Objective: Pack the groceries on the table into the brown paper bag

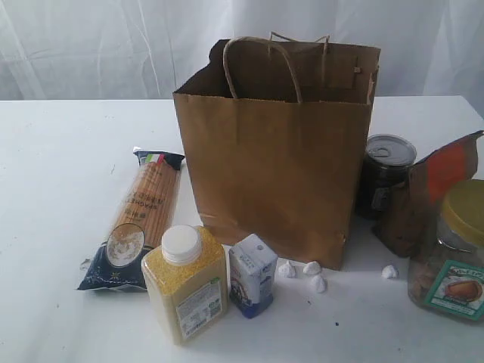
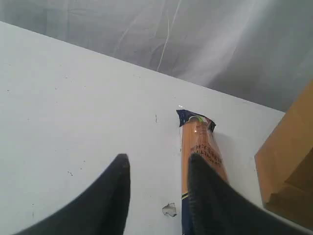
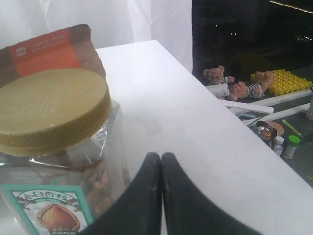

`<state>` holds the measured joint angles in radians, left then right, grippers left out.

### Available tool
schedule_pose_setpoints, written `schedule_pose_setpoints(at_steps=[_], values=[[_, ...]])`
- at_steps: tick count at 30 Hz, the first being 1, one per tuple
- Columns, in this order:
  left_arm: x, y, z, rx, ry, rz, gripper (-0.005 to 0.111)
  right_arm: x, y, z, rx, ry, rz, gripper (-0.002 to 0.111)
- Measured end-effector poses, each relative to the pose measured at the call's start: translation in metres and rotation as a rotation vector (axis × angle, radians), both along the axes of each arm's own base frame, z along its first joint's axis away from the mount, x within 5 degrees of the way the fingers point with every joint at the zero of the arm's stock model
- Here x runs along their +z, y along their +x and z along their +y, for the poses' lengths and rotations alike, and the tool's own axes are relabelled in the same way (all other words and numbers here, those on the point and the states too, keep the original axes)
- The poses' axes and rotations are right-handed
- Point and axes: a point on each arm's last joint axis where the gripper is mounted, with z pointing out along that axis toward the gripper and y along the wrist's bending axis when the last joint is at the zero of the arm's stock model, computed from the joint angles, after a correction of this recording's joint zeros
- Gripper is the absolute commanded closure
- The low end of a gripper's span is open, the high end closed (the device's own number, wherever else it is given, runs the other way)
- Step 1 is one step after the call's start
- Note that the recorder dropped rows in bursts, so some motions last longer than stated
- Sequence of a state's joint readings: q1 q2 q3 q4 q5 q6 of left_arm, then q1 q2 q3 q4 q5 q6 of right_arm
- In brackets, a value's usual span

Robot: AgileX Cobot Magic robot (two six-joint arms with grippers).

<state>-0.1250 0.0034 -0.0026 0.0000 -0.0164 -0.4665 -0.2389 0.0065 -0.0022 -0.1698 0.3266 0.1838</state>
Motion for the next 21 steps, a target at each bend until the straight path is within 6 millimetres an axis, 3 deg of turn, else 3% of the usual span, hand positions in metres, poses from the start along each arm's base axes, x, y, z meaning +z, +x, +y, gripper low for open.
schedule_pose_setpoints(at_steps=[4, 8, 12, 15, 17, 18, 21], values=[[0.003, -0.001, 0.000, 0.001, -0.018, 0.006, 0.049, 0.000, 0.000, 0.000, 0.000, 0.000, 0.000, 0.108], [0.040, -0.008, 0.000, -0.006, -0.016, -0.043, 0.039, 0.000, 0.000, 0.000, 0.000, 0.000, 0.000, 0.108], [0.075, -0.019, -0.001, -0.042, 0.022, 0.000, 0.038, 0.000, 0.000, 0.000, 0.000, 0.000, 0.000, 0.108], [0.097, -0.025, -0.012, -0.183, 0.085, 0.096, 0.039, 0.000, 0.000, 0.000, 0.000, 0.000, 0.000, 0.108], [0.121, -0.028, -0.029, -0.404, 0.168, 0.176, 0.039, 0.000, 0.000, 0.000, 0.000, 0.000, 0.000, 0.108], [0.132, -0.023, -0.038, -0.531, 0.202, 0.244, 0.039, 0.000, 0.000, 0.000, 0.000, 0.000, 0.000, 0.108], [0.144, 0.000, -0.045, -0.624, 0.262, 0.348, 0.038, 0.000, 0.000, 0.000, 0.000, 0.000, 0.000, 0.108]])
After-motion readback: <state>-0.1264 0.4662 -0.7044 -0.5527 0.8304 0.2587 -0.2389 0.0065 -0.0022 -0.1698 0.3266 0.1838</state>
